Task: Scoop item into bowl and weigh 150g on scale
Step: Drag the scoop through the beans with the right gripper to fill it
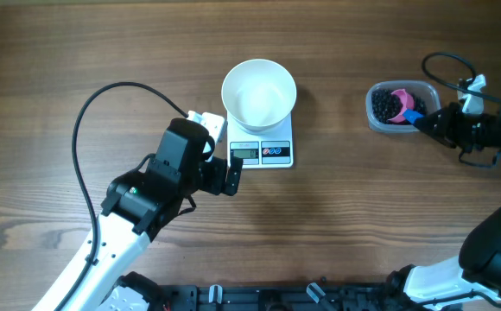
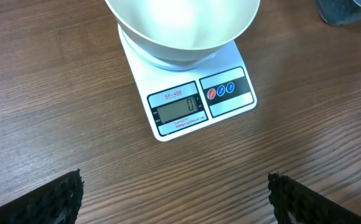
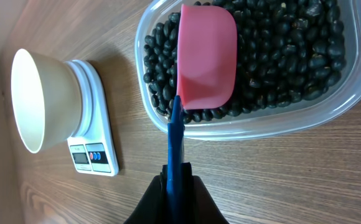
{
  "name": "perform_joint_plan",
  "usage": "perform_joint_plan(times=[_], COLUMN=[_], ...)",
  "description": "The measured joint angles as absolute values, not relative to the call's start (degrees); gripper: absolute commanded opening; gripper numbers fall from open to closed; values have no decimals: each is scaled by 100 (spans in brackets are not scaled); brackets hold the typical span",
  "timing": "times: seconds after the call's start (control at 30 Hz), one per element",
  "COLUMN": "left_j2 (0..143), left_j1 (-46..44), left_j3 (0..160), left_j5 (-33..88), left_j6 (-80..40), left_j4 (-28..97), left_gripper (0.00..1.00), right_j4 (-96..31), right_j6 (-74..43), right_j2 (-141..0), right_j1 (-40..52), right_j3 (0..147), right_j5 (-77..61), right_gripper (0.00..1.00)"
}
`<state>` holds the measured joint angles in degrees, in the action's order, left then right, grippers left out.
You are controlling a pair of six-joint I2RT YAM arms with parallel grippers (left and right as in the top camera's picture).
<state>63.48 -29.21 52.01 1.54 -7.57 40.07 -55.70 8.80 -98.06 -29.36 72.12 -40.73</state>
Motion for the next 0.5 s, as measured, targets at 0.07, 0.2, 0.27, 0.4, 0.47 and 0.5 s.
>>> perform_joint_plan(times=[0.07, 0.2, 0.27, 0.4, 0.47, 0.5], left_j2=[6348, 6348, 6348, 6348, 6348, 6348], left_j1=[-2921, -2921, -2921, -2921, -2921, -2921], left_j3=[5201, 5201, 5201, 5201, 5201, 5201], left_j5=[154, 154, 154, 154, 154, 154], left_j6=[-757, -757, -757, -757, -757, -757], left_j4=[4007, 4007, 4007, 4007, 4007, 4007], left_gripper=[100, 100, 100, 100, 100, 100], right_j4=[-5568, -5535, -5448, -5310, -5282, -5275], right_j6=[878, 812, 779, 705, 685, 676], right_j2=[-9806, -9817, -9817, -9815, -9817, -9817], right_j1=[-2936, -2943, -2958, -3035, -3089, -3114], right_j3=[7212, 7183, 7113, 6965, 6901, 6884], right_j5=[-4082, -4125, -4189, -4313, -4372, -4386], right_gripper=[4, 4, 4, 4, 4, 4])
